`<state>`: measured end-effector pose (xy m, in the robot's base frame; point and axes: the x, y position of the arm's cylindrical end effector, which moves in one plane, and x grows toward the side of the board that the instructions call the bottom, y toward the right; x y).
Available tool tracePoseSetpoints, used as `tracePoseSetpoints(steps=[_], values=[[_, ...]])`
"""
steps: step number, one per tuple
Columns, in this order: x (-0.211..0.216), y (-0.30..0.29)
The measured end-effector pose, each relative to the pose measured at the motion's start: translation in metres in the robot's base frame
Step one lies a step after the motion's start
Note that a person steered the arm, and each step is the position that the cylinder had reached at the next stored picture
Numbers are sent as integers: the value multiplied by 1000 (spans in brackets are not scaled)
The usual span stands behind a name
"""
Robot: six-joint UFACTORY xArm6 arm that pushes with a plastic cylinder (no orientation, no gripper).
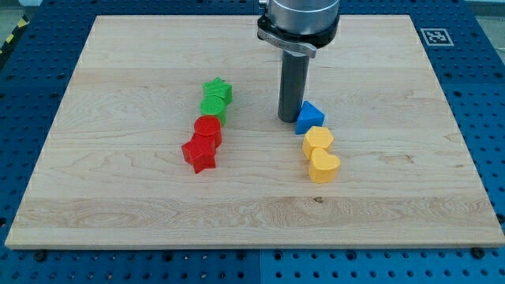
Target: Slightly touch the top left side of the blue triangle
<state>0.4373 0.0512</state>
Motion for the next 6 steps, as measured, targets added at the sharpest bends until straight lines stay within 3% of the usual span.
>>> tracePoseSetpoints(steps=[2,4,6], values=[[1,18],[-27,24],[-1,38]])
